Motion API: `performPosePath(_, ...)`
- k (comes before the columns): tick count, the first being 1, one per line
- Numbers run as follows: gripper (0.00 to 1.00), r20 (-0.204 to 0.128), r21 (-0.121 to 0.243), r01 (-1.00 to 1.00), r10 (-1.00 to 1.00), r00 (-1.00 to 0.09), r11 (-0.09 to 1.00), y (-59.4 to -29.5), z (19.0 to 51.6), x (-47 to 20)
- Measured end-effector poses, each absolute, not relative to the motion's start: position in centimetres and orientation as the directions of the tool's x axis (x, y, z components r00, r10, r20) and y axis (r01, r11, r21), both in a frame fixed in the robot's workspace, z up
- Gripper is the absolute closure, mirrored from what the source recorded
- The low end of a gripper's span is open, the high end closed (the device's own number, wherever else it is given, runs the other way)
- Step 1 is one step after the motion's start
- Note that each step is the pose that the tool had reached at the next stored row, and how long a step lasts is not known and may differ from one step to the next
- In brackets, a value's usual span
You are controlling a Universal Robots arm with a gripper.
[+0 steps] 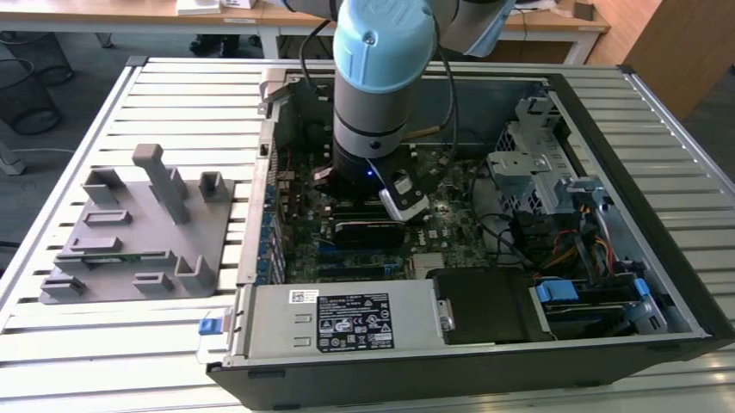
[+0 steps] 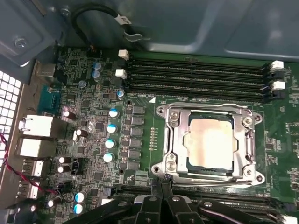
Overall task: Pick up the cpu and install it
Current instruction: 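Install the second cpu locking lever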
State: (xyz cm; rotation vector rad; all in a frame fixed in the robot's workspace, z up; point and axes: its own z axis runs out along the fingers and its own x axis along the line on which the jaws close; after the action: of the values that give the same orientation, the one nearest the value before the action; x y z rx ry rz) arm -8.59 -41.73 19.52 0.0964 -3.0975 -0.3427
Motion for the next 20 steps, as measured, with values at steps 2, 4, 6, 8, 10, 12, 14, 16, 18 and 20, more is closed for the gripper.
performPosePath(2, 0.89, 0.017, 0.223, -0.059, -0.064, -0.998, 0.973, -41.74, 19.37, -8.67)
performPosePath(4, 0.89, 0.016, 0.231, -0.059, -0.064, -0.998, 0.971, -41.74, 19.3, -8.71)
performPosePath(6, 0.89, 0.015, 0.244, -0.059, -0.064, -0.998, 0.968, -41.73, 19.25, -8.72)
performPosePath(8, 0.89, 0.014, 0.254, -0.059, -0.064, -0.998, 0.965, -41.73, 19.21, -8.73)
performPosePath(10, 0.89, 0.014, 0.259, -0.059, -0.065, -0.998, 0.964, -41.71, 19.19, -8.72)
performPosePath(12, 0.89, 0.014, 0.26, -0.059, -0.065, -0.998, 0.964, -41.7, 19.19, -8.72)
performPosePath(14, 0.89, 0.014, 0.259, -0.059, -0.065, -0.998, 0.964, -41.69, 19.37, -8.72)
performPosePath(16, 0.89, 0.014, 0.256, -0.059, -0.065, -0.998, 0.965, -41.65, 19.76, -8.74)
performPosePath(18, 0.89, 0.014, 0.252, -0.059, -0.065, -0.998, 0.966, -41.6, 20.07, -8.74)
performPosePath(20, 0.89, 0.015, 0.247, -0.059, -0.064, -0.998, 0.967, -41.61, 20.17, -8.74)
